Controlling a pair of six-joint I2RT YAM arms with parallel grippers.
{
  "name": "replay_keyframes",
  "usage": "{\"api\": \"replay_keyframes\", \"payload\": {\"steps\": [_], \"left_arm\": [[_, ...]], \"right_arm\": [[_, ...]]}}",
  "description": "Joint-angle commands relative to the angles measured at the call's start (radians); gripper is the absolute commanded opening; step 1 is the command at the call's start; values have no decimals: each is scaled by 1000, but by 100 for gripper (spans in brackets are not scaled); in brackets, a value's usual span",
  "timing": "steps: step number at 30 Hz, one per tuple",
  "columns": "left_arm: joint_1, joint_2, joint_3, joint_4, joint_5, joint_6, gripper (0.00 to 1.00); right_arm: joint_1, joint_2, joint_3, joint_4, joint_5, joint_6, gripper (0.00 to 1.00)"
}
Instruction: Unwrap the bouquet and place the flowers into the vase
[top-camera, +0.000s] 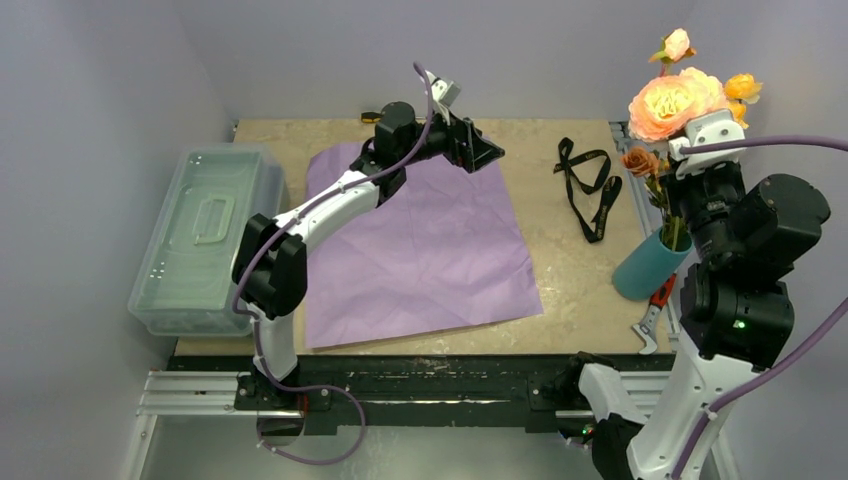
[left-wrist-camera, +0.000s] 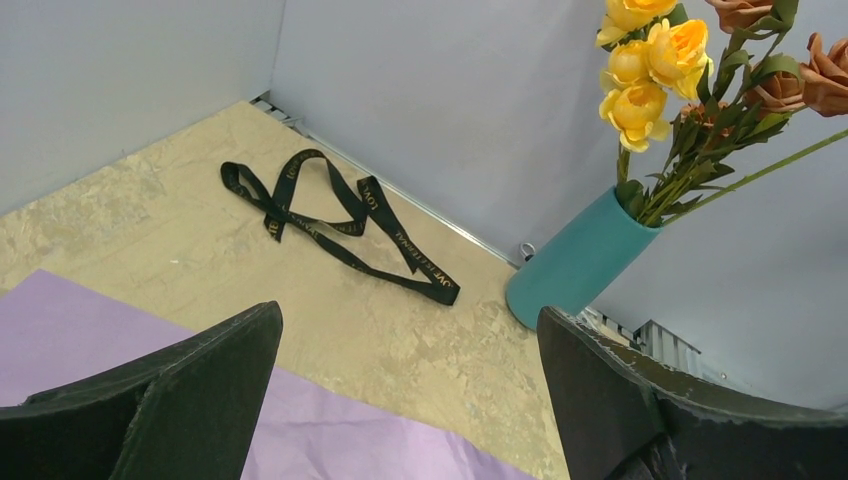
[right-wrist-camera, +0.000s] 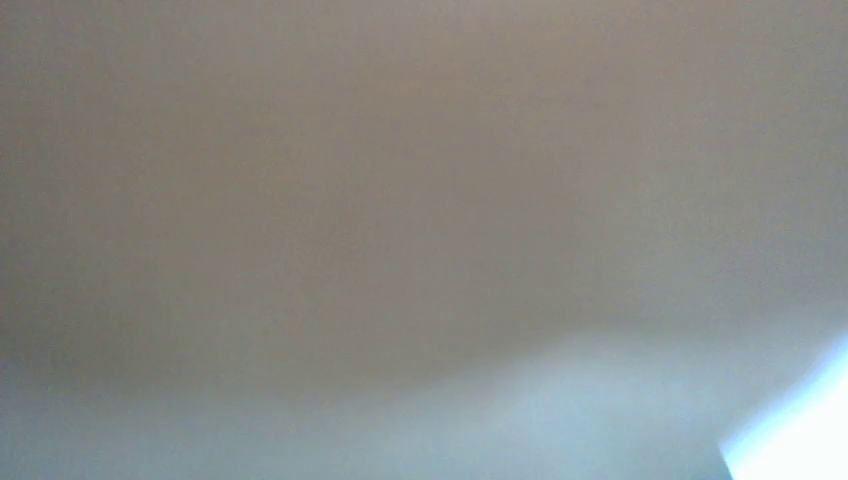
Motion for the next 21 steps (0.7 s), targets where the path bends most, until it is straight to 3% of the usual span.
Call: {"api": "replay_keyframes", "payload": {"steps": [1, 10, 21], "left_arm": [[-4, 6, 49, 26, 15, -3, 100], [-4, 13, 54, 18, 9, 4, 100], [-4, 24, 74, 2, 7, 17, 100]], "right_arm": [[-3, -43, -110, 159, 16, -15, 0], [-4, -91, -262, 295, 28, 7, 0], [-4, -176, -474, 396, 158, 164, 0]]}}
